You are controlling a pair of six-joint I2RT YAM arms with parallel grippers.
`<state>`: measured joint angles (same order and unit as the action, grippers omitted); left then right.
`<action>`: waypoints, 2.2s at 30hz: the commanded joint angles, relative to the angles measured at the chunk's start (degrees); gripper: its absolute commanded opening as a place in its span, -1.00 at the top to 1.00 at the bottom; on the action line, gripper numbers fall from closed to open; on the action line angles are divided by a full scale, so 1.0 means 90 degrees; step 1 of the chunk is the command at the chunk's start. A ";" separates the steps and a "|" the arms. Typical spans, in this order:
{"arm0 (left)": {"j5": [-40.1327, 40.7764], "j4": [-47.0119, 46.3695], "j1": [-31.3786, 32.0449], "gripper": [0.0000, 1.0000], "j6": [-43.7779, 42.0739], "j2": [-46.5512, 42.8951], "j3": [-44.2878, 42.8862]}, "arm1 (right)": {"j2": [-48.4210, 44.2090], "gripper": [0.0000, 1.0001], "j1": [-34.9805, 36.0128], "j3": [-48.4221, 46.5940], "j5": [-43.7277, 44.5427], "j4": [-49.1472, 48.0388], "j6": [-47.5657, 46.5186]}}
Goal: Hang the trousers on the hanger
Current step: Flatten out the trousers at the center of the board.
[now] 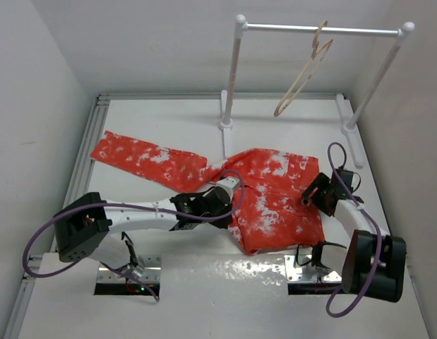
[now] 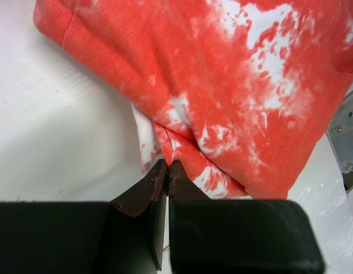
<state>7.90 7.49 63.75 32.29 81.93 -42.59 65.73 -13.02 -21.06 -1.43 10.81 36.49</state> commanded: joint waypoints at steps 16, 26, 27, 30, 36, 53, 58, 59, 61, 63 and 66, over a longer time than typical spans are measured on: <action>-0.0068 -0.0500 -0.0149 1.00 -0.0190 -0.0929 0.0357 | -0.0107 1.00 -0.0019 0.0017 0.1398 -0.0732 0.0955; 0.1267 0.2414 -0.0149 1.00 0.0005 -0.2500 -0.0042 | 0.0929 1.00 -0.0048 -0.1371 0.3830 -0.1005 0.0955; 0.1396 0.2662 -0.0149 1.00 0.0054 -0.2618 -0.0130 | 0.0919 1.00 -0.0048 -0.1352 0.4015 -0.1073 0.0975; 0.2457 0.3892 -0.0149 1.00 0.0084 -0.3086 -0.0764 | 0.0919 1.00 -0.0048 -0.1342 0.4241 -0.1162 0.1014; 0.3994 0.6099 -0.0149 1.00 -0.0208 -0.3079 -0.2785 | 0.0919 1.00 -0.0038 -0.1332 0.4192 -0.1396 0.1121; 0.4564 0.6573 -0.0628 0.61 -0.0649 -0.2220 -0.3414 | 0.0782 1.00 -0.0048 -0.1254 0.4494 -0.1220 0.1336; 0.1949 0.3910 -0.0628 0.29 -0.0941 -0.1459 -0.2213 | 0.0772 1.00 -0.0048 -0.1186 0.4544 -0.0996 0.1473; 0.1161 0.3044 -0.0618 0.33 -0.0961 -0.1302 -0.2153 | 0.0753 1.00 -0.0058 -0.1176 0.4476 -0.1006 0.1473; 0.0716 0.2529 -0.0608 0.19 -0.0981 -0.0515 -0.2308 | 0.0714 1.00 -0.0058 -0.1195 0.4359 -0.0977 0.1473; 0.0917 0.2771 -0.0521 0.03 -0.0961 0.0180 -0.2968 | 0.0665 0.99 -0.0048 -0.1195 0.4242 -0.0957 0.1492; 0.1385 0.2810 -0.0472 0.05 -0.0846 0.0146 -0.3266 | 0.0499 0.99 -0.0048 -0.1147 0.4134 -0.1025 0.1424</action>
<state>21.02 39.07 58.92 24.32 85.93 -67.13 72.82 -12.99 -31.16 35.29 4.03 48.29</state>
